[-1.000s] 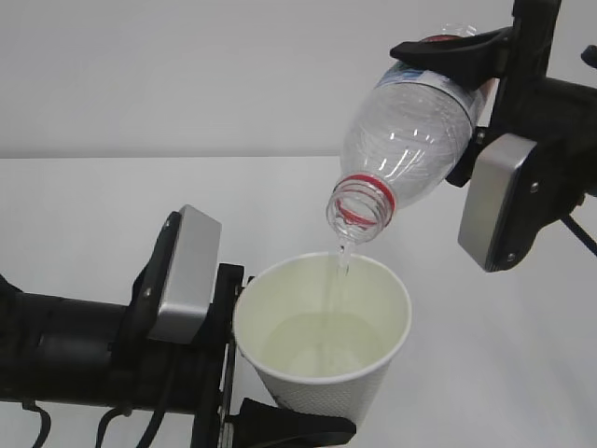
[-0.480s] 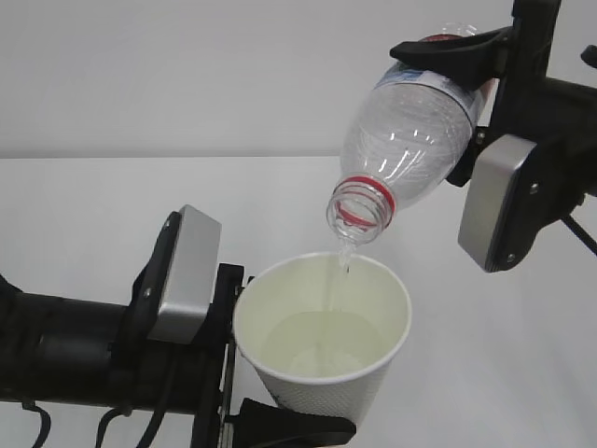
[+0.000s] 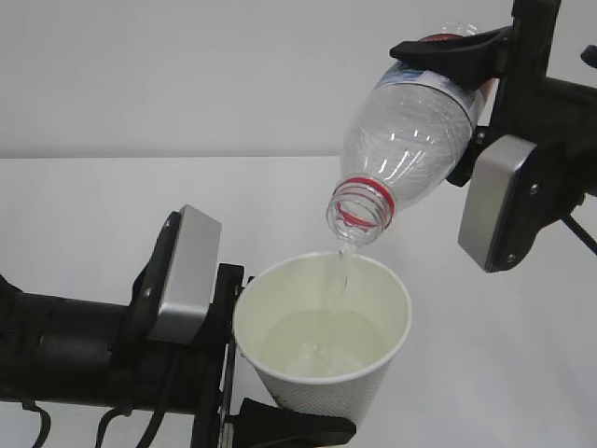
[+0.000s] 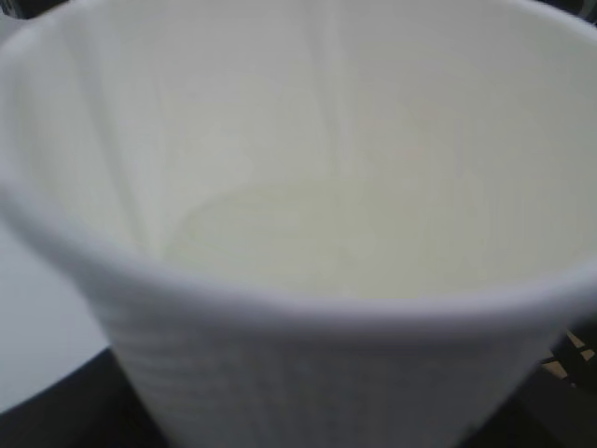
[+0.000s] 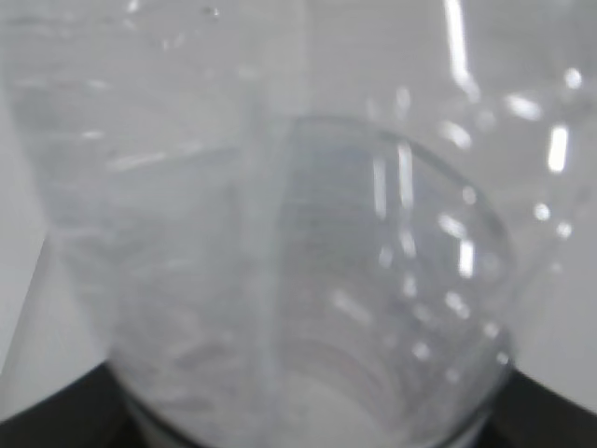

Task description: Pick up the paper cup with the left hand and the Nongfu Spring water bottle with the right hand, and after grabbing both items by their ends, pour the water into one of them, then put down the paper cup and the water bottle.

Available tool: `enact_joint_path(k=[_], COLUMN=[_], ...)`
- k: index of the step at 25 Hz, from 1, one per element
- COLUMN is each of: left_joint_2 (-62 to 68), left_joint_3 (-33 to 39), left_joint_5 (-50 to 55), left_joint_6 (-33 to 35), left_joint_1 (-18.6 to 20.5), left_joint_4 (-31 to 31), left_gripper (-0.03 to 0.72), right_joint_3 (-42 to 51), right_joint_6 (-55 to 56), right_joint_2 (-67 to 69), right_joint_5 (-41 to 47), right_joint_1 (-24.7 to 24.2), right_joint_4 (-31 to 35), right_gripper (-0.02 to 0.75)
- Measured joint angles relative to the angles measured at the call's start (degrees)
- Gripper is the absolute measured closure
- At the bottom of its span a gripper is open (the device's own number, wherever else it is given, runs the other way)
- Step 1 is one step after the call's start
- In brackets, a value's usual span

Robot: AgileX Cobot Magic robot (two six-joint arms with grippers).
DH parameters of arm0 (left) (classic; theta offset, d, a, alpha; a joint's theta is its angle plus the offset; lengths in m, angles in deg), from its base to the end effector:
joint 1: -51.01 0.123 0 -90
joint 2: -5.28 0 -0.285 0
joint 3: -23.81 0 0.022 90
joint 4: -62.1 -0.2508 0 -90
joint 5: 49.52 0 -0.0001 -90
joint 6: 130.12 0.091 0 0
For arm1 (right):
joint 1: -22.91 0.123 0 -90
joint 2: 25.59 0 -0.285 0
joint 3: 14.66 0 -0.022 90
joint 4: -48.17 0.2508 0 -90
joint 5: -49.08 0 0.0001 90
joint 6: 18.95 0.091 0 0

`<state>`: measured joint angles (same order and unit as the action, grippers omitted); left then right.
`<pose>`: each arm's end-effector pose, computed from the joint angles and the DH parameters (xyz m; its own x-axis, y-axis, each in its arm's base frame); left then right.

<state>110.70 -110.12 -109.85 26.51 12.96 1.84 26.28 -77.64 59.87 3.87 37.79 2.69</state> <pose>0.1710 -0.2209 0.1669 0.0274 0.2297 -0.9729 0.9994 0.0125 0.0311 0.2500 0.1140 0.2743 0.7099 -0.7013 0.0648 0.0338 -0.0581 -0.9977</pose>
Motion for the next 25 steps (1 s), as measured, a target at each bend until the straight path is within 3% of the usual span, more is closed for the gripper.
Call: enact_joint_path(k=[25], left_joint_2=[0.0], left_joint_3=[0.0], left_joint_5=[0.0], left_joint_6=[0.0], left_joint_1=[0.0], left_joint_4=[0.0], left_gripper=[0.145], right_joint_3=[0.0], right_joint_6=[-0.43], right_joint_2=[0.0], right_joint_5=[-0.08], right_joint_1=[0.0], right_joint_4=[0.03], right_gripper=[0.29])
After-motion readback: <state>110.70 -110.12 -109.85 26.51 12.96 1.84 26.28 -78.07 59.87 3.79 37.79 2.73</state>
